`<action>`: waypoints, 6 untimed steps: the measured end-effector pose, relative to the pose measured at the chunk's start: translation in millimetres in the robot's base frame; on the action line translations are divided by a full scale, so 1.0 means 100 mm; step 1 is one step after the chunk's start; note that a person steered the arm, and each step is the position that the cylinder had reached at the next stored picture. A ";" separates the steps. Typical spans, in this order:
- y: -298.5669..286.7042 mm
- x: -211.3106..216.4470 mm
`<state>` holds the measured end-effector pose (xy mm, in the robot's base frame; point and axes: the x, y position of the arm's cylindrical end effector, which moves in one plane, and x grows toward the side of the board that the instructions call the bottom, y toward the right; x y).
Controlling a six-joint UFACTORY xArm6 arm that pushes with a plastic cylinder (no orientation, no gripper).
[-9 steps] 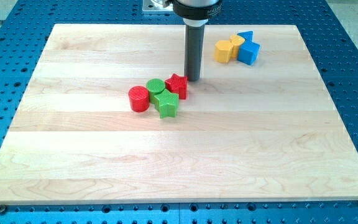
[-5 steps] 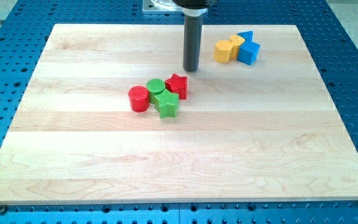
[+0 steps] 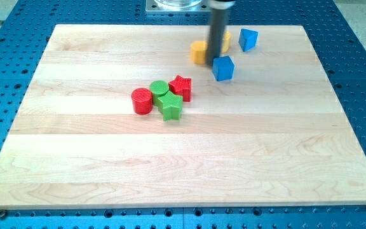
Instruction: Move the cube into the green blocks
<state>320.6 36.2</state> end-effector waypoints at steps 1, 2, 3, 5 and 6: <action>0.58 -0.01; 1.12 0.04; 0.54 0.20; -0.56 -0.19; -0.61 0.31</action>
<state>351.8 -24.6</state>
